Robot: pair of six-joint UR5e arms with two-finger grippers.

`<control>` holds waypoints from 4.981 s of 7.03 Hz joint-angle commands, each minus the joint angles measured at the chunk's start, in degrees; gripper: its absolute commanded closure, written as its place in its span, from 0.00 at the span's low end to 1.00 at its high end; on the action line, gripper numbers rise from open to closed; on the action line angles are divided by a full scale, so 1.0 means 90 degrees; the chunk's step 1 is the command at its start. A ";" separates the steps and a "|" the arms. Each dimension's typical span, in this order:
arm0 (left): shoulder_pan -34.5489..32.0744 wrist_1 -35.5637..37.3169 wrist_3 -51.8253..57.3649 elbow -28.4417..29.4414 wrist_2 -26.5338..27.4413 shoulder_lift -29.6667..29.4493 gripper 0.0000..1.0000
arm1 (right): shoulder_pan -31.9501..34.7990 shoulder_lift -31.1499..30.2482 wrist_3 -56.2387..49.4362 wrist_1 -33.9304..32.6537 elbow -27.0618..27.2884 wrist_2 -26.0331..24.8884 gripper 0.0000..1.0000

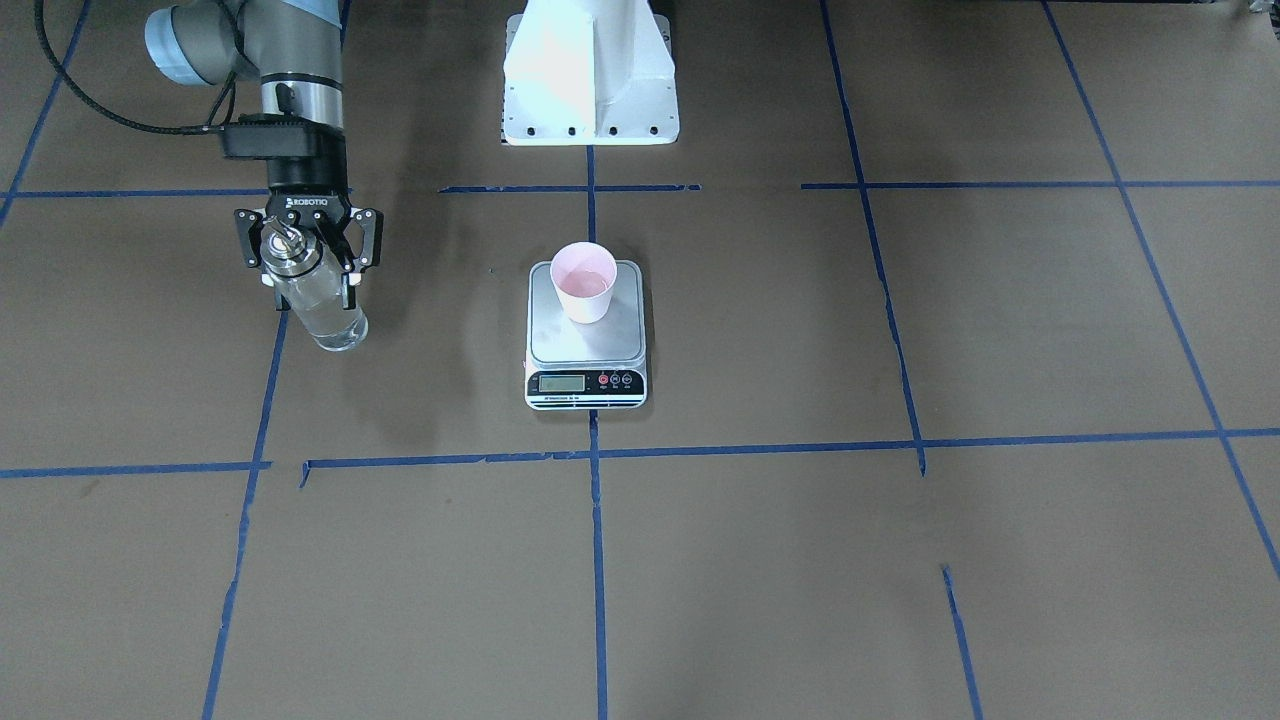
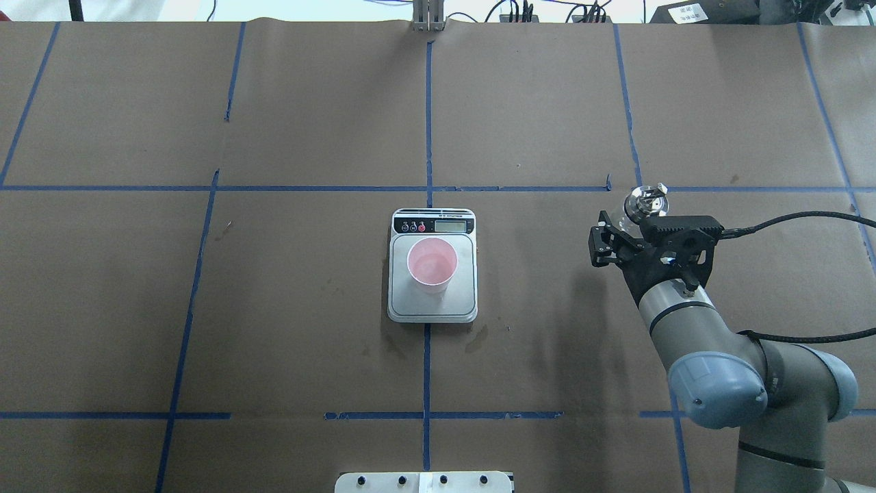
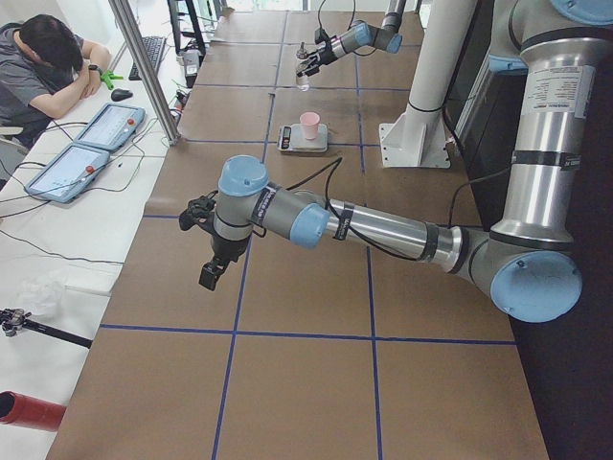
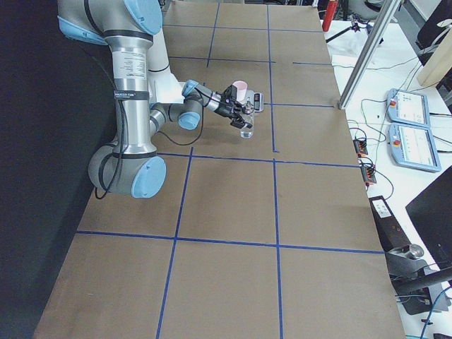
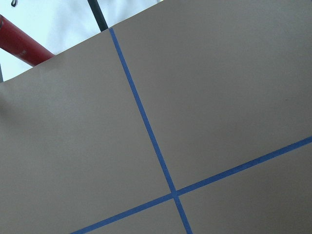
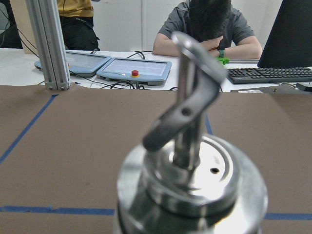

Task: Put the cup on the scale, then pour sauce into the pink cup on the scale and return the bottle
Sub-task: 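Carry the glass bottle with the right gripper back to its original spot, then lower the glass bottle onto the table and open the right gripper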

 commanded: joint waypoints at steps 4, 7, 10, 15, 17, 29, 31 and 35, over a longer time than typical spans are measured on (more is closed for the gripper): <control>-0.0008 -0.0002 0.0000 -0.0071 0.0010 0.0065 0.00 | 0.0007 -0.0675 0.0488 0.0000 -0.0006 0.0280 1.00; -0.0008 -0.0012 0.0000 -0.0081 0.0010 0.0055 0.00 | 0.0007 -0.0656 0.0849 -0.0010 -0.0103 0.0417 1.00; -0.0027 -0.0002 0.0000 -0.0110 0.0010 0.0065 0.00 | 0.0075 -0.0627 0.0849 0.0000 -0.0162 0.0426 1.00; -0.0037 -0.0012 0.0000 -0.0110 0.0010 0.0065 0.00 | 0.0075 -0.0578 0.0829 0.0000 -0.0289 0.0562 0.95; -0.0037 -0.0012 0.0000 -0.0110 0.0010 0.0026 0.00 | 0.0075 -0.0578 0.0800 0.0000 -0.0309 0.0679 0.91; -0.0037 -0.0002 0.0000 -0.0012 0.0020 -0.0043 0.00 | 0.0153 -0.0957 0.0761 -0.0185 0.0032 0.2240 0.00; -0.0037 -0.0002 0.0000 -0.0080 0.0020 0.0016 0.00 | 0.0153 -0.0958 0.0761 -0.1633 0.1140 0.3498 0.00; -0.0047 -0.0012 0.0000 -0.0100 0.0020 0.0065 0.00 | 0.0455 -0.0414 0.0751 -0.4230 0.2724 0.5784 0.00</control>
